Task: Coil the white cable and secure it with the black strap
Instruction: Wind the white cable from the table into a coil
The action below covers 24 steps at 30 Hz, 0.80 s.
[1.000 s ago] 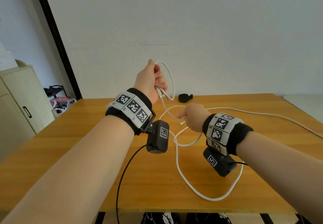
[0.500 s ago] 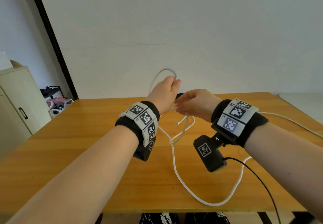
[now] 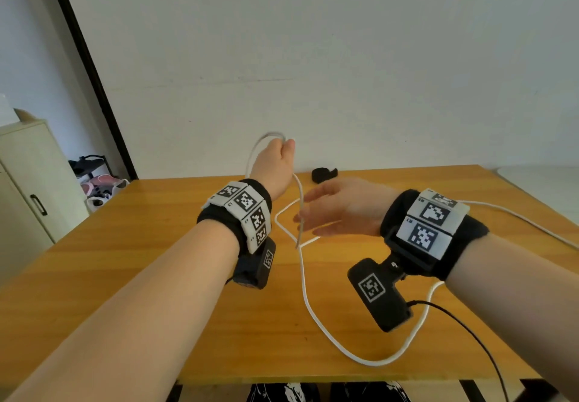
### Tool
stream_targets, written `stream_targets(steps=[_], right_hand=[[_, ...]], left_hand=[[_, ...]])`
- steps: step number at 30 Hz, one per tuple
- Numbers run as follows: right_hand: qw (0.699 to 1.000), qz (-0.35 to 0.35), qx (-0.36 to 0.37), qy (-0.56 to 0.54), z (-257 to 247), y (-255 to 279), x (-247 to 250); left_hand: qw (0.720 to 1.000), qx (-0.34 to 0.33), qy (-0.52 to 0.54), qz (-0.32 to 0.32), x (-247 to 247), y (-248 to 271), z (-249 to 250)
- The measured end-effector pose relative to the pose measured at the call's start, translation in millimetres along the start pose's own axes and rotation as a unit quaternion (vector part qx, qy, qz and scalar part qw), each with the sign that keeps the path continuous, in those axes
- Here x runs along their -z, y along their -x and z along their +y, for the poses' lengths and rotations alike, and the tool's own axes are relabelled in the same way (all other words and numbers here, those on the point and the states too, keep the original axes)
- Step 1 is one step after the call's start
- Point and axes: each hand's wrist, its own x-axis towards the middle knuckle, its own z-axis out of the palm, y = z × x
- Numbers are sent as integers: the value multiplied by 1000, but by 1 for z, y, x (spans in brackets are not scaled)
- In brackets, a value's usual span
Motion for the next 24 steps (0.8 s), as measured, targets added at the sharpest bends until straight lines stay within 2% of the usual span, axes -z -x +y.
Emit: stream_targets(steps=[3,8,11,14,18,24], right_hand=[[997,-31,20,71,6,-2,-2],[998,-37,40,43,1,0,0],[990,85,109,-8,-1,-5,2],[964,204,166,-41,-7,-14,10],[941,280,190,-5,-16,-24,19],[910,362,175,100,-21,-36,30]], left_hand=[[999,31,45,3,7,-3,-1],[994,49,99,11,15,-5,-2],[985,89,143,-30,20,-4,-3],[966,139,184,-115,24,4,0],[931,182,249,-194,28,12,6],[908,153,281,-269,34,17,19]])
